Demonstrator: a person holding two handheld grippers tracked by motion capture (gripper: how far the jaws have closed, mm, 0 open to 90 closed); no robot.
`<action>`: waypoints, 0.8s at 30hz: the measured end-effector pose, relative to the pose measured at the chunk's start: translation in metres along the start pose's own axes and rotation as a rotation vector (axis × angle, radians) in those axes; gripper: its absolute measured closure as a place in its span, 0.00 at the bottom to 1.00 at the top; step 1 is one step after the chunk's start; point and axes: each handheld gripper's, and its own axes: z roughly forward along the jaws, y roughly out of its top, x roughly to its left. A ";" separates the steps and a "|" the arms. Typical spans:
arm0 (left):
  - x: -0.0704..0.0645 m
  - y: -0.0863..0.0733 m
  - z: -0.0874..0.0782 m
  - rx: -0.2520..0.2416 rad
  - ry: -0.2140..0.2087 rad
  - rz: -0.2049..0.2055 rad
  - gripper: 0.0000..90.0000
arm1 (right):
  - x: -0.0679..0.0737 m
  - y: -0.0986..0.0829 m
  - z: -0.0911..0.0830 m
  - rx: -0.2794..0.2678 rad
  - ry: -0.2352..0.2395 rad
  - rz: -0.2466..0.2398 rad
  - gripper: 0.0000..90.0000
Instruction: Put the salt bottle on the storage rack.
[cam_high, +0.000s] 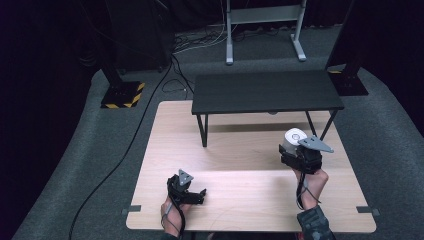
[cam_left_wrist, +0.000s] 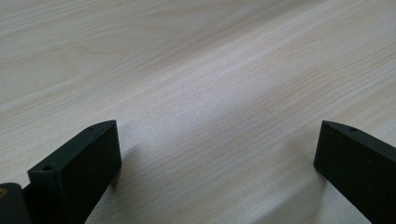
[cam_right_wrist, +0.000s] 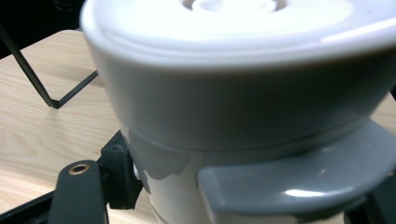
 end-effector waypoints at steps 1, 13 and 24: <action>0.000 0.000 0.000 0.000 0.000 0.001 0.00 | 0.000 0.002 0.000 0.001 -0.001 -0.004 0.31; 0.000 0.000 0.000 0.000 -0.001 0.000 0.00 | -0.010 0.021 0.002 -0.001 0.003 -0.006 0.31; 0.000 0.000 0.000 0.000 -0.001 0.000 0.00 | -0.014 0.042 0.004 -0.004 0.001 -0.029 0.31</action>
